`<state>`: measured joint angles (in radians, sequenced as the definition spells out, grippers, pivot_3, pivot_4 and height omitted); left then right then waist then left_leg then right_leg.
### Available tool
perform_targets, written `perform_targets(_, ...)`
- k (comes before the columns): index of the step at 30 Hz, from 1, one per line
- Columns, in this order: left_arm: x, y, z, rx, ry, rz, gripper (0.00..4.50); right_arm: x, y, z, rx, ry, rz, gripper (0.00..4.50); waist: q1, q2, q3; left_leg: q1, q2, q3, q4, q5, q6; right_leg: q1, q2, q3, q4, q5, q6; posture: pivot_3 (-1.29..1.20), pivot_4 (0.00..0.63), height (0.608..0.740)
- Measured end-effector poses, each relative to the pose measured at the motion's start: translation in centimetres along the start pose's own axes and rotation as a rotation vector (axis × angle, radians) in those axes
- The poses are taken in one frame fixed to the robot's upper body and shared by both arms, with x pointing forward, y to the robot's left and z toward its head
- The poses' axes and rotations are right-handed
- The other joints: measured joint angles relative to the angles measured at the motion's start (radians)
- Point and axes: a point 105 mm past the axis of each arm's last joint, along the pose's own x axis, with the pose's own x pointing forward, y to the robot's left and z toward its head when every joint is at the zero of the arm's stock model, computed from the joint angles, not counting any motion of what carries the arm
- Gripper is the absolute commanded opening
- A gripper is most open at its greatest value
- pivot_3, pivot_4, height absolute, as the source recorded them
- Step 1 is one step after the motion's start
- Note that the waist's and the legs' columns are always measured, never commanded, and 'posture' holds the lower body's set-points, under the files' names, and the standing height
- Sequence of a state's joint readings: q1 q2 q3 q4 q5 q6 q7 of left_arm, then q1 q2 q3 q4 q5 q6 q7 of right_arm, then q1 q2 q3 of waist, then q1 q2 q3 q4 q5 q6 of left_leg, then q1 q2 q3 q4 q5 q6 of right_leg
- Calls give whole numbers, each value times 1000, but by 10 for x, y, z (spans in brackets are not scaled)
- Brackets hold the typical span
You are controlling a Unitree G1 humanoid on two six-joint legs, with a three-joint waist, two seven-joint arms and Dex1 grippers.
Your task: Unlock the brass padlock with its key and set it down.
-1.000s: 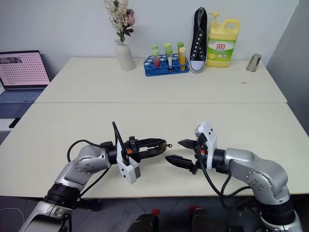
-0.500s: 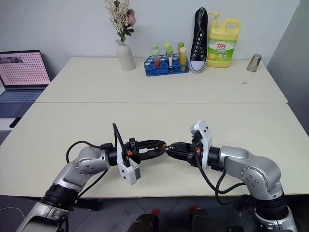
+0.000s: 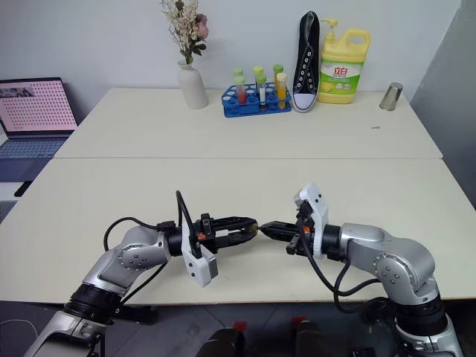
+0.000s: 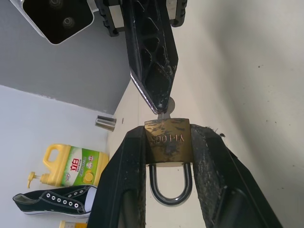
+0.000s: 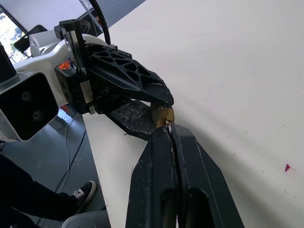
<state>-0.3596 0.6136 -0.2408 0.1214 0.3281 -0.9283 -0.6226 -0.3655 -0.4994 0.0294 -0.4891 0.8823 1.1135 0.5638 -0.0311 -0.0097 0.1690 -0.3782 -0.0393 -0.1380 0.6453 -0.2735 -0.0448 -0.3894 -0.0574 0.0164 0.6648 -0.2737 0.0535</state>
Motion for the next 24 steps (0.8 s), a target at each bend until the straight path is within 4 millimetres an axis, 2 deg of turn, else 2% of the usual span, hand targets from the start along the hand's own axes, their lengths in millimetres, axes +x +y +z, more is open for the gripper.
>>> perform_targets(14,2,-2,3,91,-43,-17,963,-5,-9,3,337,144,105,0,0,0,0,0,0,0,0,0,0,0,0,0,0,0,0,0,150,740)
perform_targets(24,2,-5,2,109,-45,-4,963,-4,-13,3,436,179,122,0,0,0,0,0,0,1,0,0,0,-1,0,1,1,0,0,0,150,740)
